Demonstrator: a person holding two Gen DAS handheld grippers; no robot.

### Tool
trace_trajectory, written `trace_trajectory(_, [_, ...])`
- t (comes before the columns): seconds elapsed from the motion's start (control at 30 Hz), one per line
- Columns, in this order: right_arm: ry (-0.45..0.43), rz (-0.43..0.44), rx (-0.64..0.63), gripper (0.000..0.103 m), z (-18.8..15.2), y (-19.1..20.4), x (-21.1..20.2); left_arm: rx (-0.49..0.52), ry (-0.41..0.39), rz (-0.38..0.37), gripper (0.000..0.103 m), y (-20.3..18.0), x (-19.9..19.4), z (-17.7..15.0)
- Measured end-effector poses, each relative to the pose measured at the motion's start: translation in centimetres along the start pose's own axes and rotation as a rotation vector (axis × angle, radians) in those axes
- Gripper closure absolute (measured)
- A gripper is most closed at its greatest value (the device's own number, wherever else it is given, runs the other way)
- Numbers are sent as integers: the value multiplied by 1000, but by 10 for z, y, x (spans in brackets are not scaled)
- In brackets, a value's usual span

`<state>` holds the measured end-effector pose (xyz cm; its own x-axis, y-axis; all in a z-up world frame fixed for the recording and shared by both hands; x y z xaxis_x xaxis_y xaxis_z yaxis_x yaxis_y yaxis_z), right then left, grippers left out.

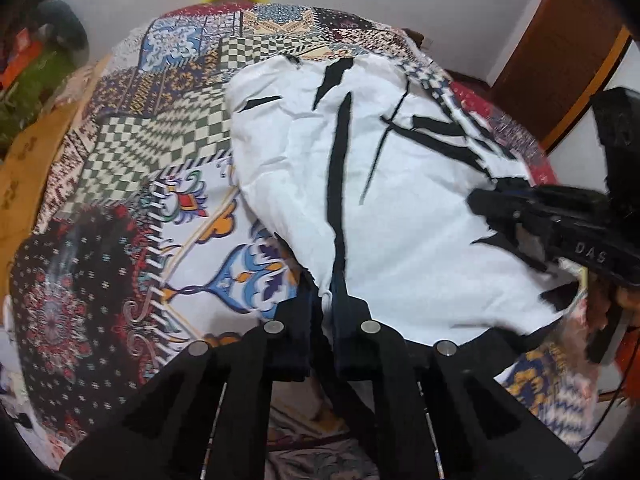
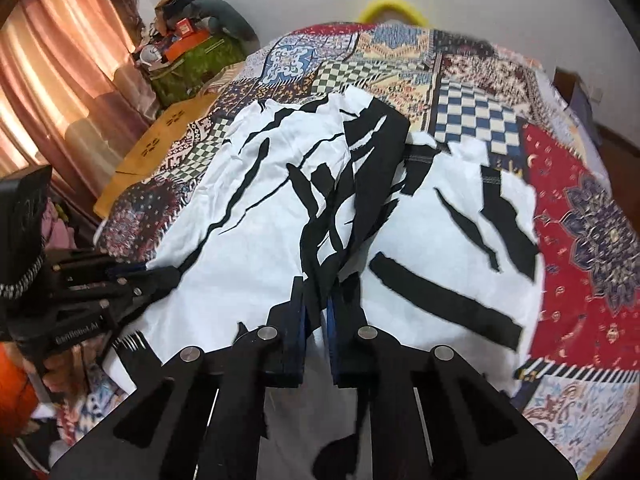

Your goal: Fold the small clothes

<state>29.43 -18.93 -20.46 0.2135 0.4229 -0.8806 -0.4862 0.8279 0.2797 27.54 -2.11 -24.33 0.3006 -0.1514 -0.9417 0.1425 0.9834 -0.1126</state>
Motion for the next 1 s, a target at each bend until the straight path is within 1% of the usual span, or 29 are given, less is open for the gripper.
trace_trajectory(0.07, [22, -63, -25, 95, -3, 0, 10, 33, 14, 52, 93, 1, 9, -3])
trace_trajectory(0.1, [33, -90, -36, 95, -5, 0, 16, 39, 16, 56, 93, 1, 11, -4])
trace_trajectory(0.17, [49, -103, -56, 95, -6, 2, 17, 46, 13, 64, 92, 2, 8, -1])
trace_trajectory(0.2, [46, -104, -63, 95, -4, 3, 12, 50, 7, 70, 87, 3, 4, 0])
trace_trajectory(0.23, [46, -102, -64, 94, -1, 2, 6, 46, 2, 69, 87, 4, 1, 2])
trace_trajectory(0.27, [41, -98, -65, 93, 1, 1, -1, 38, 1, 66, 83, 7, -3, 5])
trace_trajectory(0.33, [16, -96, -63, 88, 6, -1, -13, 23, -19, 79, 77, 14, -13, 13])
trace_trajectory(0.37, [-6, -99, -65, 86, 10, -1, -21, 17, -38, 85, 71, 17, -19, 18])
trace_trajectory(0.4, [-34, -96, -67, 81, 15, 0, -29, 12, -64, 91, 64, 20, -26, 26])
trace_trajectory(0.43, [-64, -81, -66, 74, 22, 1, -36, 8, -85, 93, 60, 22, -31, 32])
trace_trajectory(0.47, [-80, -70, -65, 70, 26, 4, -38, 4, -103, 94, 53, 23, -35, 40])
trace_trajectory(0.5, [-97, -59, -62, 64, 32, 6, -40, 2, -121, 86, 50, 24, -38, 50])
trace_trajectory(0.53, [-110, -46, -63, 61, 40, 8, -39, 2, -133, 72, 49, 25, -38, 60])
trace_trajectory(0.57, [-113, -35, -66, 61, 45, 11, -37, 0, -137, 62, 46, 25, -38, 68])
trace_trajectory(0.6, [-109, -17, -71, 60, 55, 14, -31, -9, -137, 48, 43, 25, -35, 78])
trace_trajectory(0.67, [-91, -12, -71, 60, 67, 15, -14, -30, -128, 25, 42, 26, -23, 95])
trace_trajectory(0.73, [-69, -12, -59, 60, 75, 13, 2, -47, -107, 26, 42, 28, -10, 108])
trace_trajectory(0.83, [-20, -12, -23, 60, 83, 3, 27, -73, -70, 82, 42, 36, 17, 120])
trace_trajectory(0.9, [-2, -20, -18, 61, 83, -4, 36, -84, -38, 151, 40, 48, 36, 122])
trace_trajectory(0.93, [-8, -12, -23, 61, 80, -7, 35, -88, -28, 158, 37, 55, 42, 120])
trace_trajectory(0.97, [-12, -8, -28, 61, 77, -9, 31, -97, -31, 137, 32, 62, 45, 117])
trace_trajectory(1.0, [-17, -16, -31, 61, 74, -12, 27, -107, -37, 129, 30, 68, 44, 115])
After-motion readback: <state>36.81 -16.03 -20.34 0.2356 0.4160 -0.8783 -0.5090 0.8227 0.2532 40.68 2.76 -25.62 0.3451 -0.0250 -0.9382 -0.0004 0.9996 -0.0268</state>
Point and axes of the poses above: each gripper's, at about its wrist camera, not at the fingertips, and x roughly the way its jaws point, y to its left, z to its top, the point moved 3 cm from there along x, roughly the way its jaws point, and after that the axes turned 8 degrees about y, right-handed, at the moved point
